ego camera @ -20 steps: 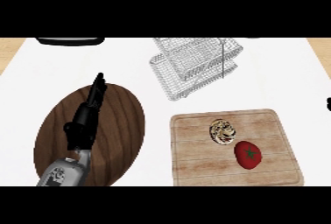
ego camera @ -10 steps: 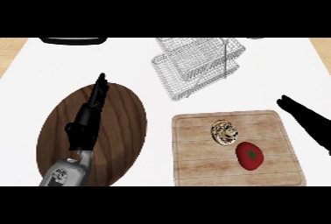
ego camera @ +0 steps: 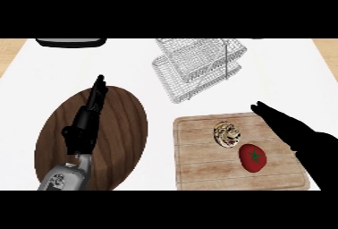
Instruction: Pick the cupcake from the cutting board and place it in the tiered basket
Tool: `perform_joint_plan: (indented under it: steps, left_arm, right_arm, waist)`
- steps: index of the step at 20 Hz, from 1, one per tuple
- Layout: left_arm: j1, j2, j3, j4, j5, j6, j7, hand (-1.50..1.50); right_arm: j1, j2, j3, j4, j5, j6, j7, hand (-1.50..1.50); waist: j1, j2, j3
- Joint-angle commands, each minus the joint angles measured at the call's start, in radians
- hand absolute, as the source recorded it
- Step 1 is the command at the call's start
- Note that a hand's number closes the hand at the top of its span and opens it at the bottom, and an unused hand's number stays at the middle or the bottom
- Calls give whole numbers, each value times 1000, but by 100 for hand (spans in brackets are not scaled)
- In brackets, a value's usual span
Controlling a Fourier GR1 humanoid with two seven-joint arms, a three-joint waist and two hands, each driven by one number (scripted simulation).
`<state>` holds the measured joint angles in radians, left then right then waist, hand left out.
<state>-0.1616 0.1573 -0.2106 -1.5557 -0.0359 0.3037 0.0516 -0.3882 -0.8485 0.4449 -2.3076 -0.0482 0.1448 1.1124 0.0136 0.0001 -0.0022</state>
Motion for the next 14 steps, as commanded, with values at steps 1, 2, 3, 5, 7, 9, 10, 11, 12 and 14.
perform_joint_plan:
  steps: [1,2,3,5,7,9,10,11,12,14]
  left_arm:
    - [15,-17,-13,6,-19,4,5,0]
    - [2,-10,18,51,-2,-12,-57,0]
    - [-27,11,27,14,-5,-16,12,0]
    - [-15,5,44,31,23,-34,-9,0]
    - [-30,-23,11,29,-19,-6,18,0]
    - [-21,-35,8,31,-26,2,-5,0]
    - [5,0,34,-24,4,-28,28,0]
    - [40,-10,18,12,-4,-36,-48,0]
    - [-10,-14,16,-25,-19,-16,44,0]
    - [-32,-36,23,40,-32,-7,3,0]
  right_arm:
    - [-38,15,6,42,-6,59,140,-150]
    - [-29,23,66,-5,52,37,184,-150]
    - [-46,24,61,3,56,45,190,-150]
    - [-86,35,74,43,73,60,198,-150]
    - [-72,22,48,102,55,95,134,-150]
    - [-134,51,67,99,61,111,196,-150]
    - [-61,13,70,47,76,111,168,-150]
    - [-80,38,86,112,93,115,138,-150]
    - [-136,122,183,159,156,93,166,-150]
    - [-54,75,175,72,178,108,130,-150]
  waist:
    - [-8,-1,1]
    - [-13,-1,0]
    - [-11,-2,1]
    - [-8,-1,0]
    - [-10,0,1]
    - [-6,0,0]
    - [-12,-3,1]
    - [-7,-1,1]
    - [3,0,1]
    - [-16,-2,1]
